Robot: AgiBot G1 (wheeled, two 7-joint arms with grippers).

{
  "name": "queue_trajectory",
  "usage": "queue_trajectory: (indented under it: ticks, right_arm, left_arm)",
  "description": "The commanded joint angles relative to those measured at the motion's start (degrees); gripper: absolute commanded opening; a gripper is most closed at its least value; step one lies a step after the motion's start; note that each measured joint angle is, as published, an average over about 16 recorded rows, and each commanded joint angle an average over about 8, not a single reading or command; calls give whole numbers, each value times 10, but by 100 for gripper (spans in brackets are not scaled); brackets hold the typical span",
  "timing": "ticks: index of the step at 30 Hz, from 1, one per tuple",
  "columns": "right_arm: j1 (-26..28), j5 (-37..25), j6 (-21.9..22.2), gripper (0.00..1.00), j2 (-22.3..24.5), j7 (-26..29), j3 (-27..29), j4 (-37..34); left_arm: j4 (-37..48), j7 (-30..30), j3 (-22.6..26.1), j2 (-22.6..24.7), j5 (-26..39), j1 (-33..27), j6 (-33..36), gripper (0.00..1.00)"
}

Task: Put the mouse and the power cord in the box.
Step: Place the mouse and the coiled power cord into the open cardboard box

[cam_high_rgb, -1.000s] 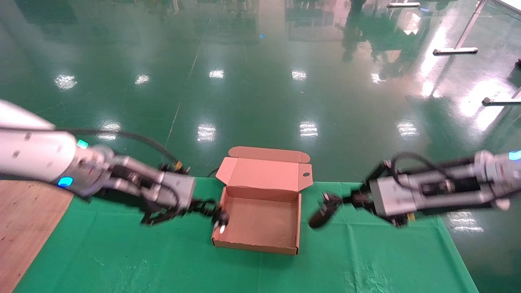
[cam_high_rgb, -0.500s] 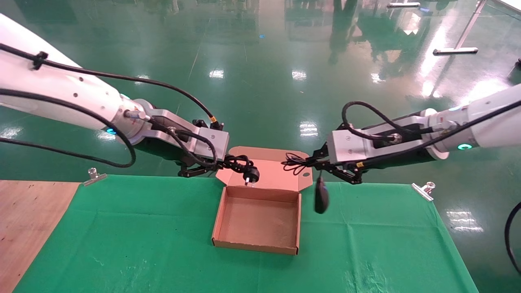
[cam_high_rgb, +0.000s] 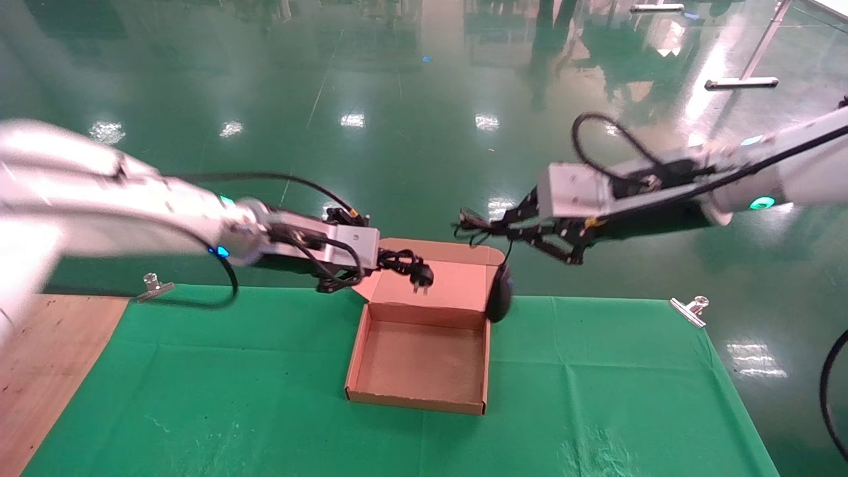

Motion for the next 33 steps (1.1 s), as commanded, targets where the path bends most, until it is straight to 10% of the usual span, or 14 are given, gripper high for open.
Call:
queue_trajectory:
  ticks: [1,9,30,33]
  right_arm:
    - [10,6,-2,0,2,-10,5,-14]
    - [22,14,-22,0,10,-25,8,-23]
    - [-7,-1,-14,0,9,-47,-3,-49]
    - [-7,-2,-11,0,8,-54,-4,-59]
  left_arm:
    - [17,26,-18,8,-14,28,-71,0]
    - [-62,20,31,30,-44,185,-351,0]
    - [-70,-87,264,30,-174,221,-393,1]
    - [-67,-94,287,30,-186,218,-392,17]
